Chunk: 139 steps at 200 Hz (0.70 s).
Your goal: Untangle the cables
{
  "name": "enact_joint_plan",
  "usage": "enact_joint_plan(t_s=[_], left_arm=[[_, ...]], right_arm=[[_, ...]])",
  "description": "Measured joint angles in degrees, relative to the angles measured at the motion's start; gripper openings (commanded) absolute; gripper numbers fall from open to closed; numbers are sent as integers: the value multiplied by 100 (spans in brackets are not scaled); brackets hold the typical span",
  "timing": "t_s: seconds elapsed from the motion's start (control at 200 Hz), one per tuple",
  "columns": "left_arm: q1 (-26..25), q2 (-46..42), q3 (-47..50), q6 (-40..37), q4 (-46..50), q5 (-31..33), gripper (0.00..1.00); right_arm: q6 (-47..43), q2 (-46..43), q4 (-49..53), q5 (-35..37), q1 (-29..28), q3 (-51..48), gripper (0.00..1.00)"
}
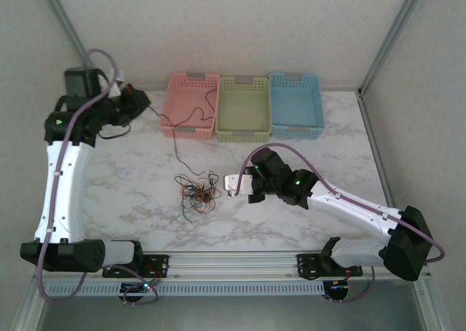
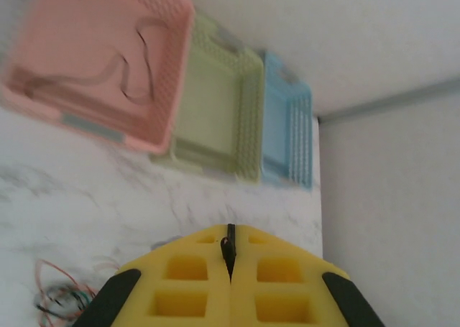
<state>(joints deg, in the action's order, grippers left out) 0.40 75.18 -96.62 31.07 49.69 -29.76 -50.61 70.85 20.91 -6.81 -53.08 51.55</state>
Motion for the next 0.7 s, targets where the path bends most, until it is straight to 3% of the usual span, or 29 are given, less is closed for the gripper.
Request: enact_joint_plan(t_s=[0.09, 0.315, 0.36, 0.696], left_arm=[[273, -24, 52, 4, -114, -66, 0], [96, -57, 533, 61, -472, -452, 0], [57, -57, 568, 72, -538, -446, 0], [-90, 251, 579, 181, -1904, 1010, 0]], right_arm=[[7, 2, 214, 22, -2, -103, 0], [343, -81, 87, -81, 9, -127, 0], [501, -164, -15, -168, 48, -127, 5], [2155, -702, -835, -391, 765, -155, 17]])
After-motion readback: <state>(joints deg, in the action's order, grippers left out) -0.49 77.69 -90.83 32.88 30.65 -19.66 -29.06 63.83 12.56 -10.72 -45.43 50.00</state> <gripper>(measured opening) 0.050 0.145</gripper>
